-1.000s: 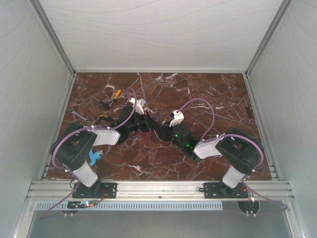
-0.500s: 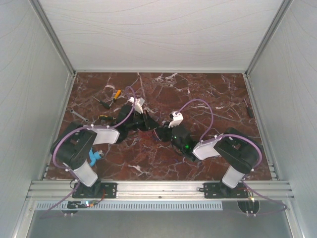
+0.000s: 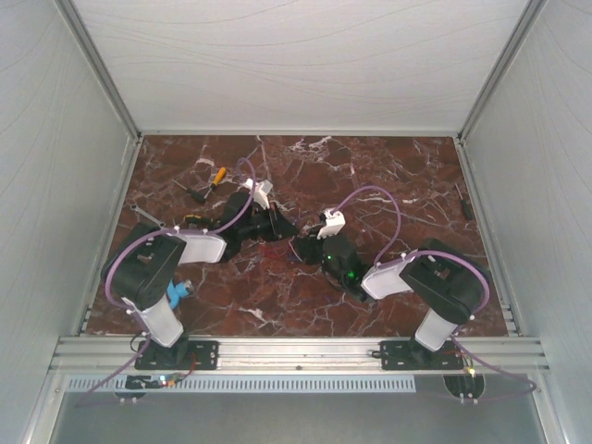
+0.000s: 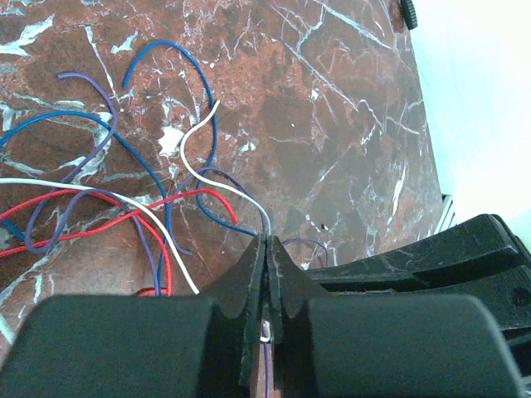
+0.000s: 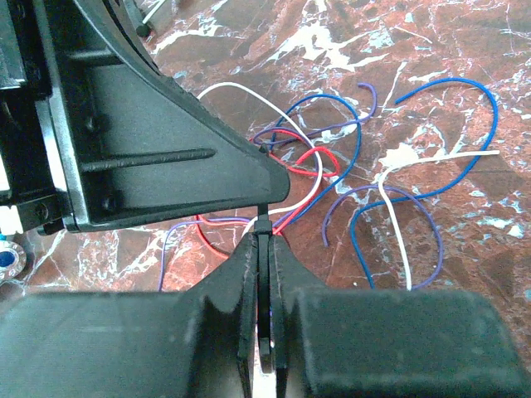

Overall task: Zip-tie the wires
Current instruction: Tie the cable at the center of the board.

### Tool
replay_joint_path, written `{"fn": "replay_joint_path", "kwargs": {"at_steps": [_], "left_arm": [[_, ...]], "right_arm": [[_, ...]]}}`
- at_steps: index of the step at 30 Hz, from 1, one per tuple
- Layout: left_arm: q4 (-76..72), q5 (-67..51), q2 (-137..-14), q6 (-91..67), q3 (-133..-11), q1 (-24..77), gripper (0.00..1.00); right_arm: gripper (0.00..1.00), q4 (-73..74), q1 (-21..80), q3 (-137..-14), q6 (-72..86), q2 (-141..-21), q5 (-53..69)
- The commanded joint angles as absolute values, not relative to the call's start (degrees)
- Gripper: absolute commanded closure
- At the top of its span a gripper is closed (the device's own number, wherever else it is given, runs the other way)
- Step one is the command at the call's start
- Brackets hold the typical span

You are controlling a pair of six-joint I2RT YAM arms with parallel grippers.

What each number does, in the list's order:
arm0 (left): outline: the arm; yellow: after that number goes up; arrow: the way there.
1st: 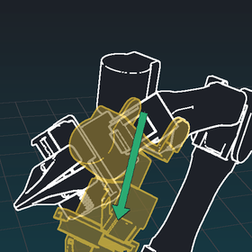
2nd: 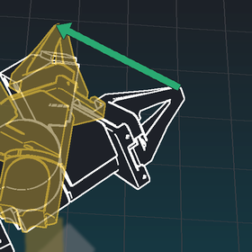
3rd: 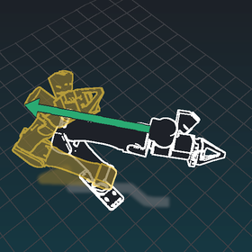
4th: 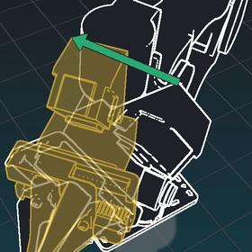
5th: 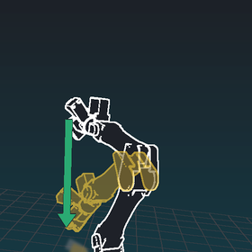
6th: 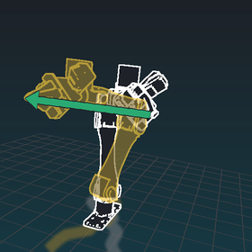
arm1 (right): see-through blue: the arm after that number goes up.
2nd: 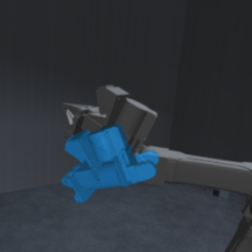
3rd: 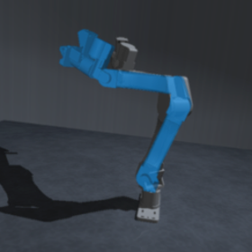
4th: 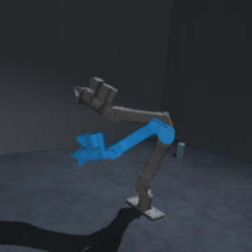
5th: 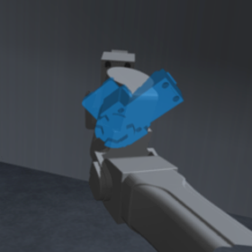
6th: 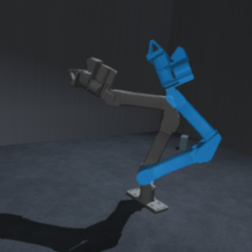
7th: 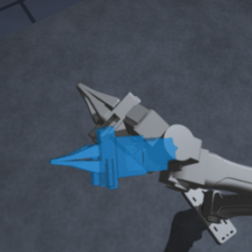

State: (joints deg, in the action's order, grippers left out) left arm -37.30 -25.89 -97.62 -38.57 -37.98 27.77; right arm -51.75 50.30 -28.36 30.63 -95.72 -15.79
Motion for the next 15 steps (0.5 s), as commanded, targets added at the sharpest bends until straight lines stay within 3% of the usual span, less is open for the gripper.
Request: {"fn": "replay_joint_path", "kwargs": {"at_steps": [1, 15], "left_arm": [[-39.9, -21.53, -98.73, -36.83, -41.69, 25.31, 1.0], [-37.86, -19.11, -100.08, -34.39, -43.71, 24.32, 1.0]], "right_arm": [[1.0, -51.34, 50.66, -26.16, 29.71, -94.27, -19.02], [1.0, -51.69, 50.97, -25.4, 29.44, -94.18, -19.85]]}}
